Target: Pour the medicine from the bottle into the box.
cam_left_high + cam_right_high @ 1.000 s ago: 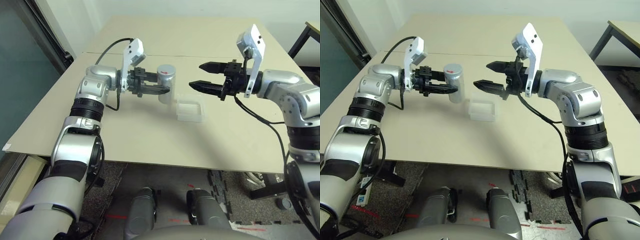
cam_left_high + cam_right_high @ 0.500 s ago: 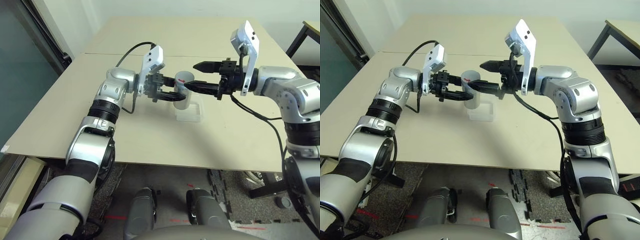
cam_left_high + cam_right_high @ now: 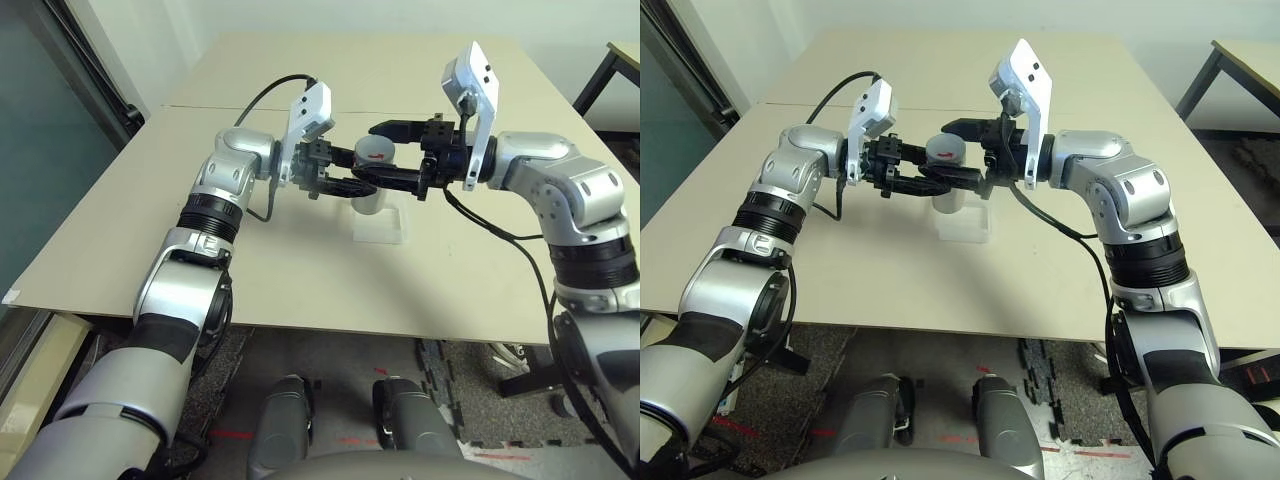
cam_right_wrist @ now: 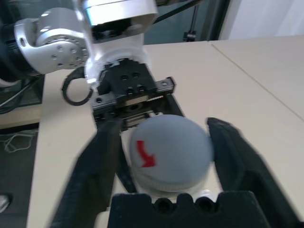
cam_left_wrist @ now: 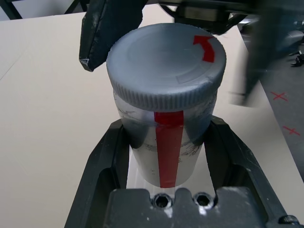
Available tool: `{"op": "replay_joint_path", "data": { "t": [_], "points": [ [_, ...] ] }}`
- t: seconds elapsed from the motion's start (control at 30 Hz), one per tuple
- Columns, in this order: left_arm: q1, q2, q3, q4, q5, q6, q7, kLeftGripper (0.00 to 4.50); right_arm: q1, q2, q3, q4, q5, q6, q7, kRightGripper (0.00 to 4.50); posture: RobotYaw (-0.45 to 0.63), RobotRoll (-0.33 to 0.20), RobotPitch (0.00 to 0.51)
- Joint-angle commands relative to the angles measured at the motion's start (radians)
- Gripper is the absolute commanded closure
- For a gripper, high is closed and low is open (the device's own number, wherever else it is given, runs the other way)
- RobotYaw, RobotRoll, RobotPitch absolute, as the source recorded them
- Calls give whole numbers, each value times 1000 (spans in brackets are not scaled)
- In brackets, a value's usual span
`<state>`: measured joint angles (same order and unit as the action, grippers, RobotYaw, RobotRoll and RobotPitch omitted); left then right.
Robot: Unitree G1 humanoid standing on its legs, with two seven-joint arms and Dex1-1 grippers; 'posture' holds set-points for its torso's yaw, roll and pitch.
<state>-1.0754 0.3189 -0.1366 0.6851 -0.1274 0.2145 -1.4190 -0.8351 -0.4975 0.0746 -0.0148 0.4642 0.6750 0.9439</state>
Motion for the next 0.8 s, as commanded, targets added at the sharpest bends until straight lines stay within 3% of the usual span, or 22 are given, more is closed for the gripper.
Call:
{"op": "replay_joint_path", "data": {
  "t": [0.03, 0.33, 0.6, 0.8],
  "points": [
    [7, 2, -4, -35, -20, 25, 5, 2015, -3, 10, 14, 6, 5, -20, 27, 1920, -71, 0, 75],
    [33, 3, -15, -173, -53, 115, -17, 2015, -38, 11, 38, 77, 36, -72, 211, 1920, -57, 0, 78],
    [50, 6, -35, -263, -70, 170, -29, 2015, -194, 25, 106, 335, -24, -244, 533, 1920, -31, 0, 89],
    [62, 10, -43, -310, -79, 198, -28, 2016, -268, 85, 109, 528, -91, -379, 630, 1920, -6, 0, 98]
  ]
}}
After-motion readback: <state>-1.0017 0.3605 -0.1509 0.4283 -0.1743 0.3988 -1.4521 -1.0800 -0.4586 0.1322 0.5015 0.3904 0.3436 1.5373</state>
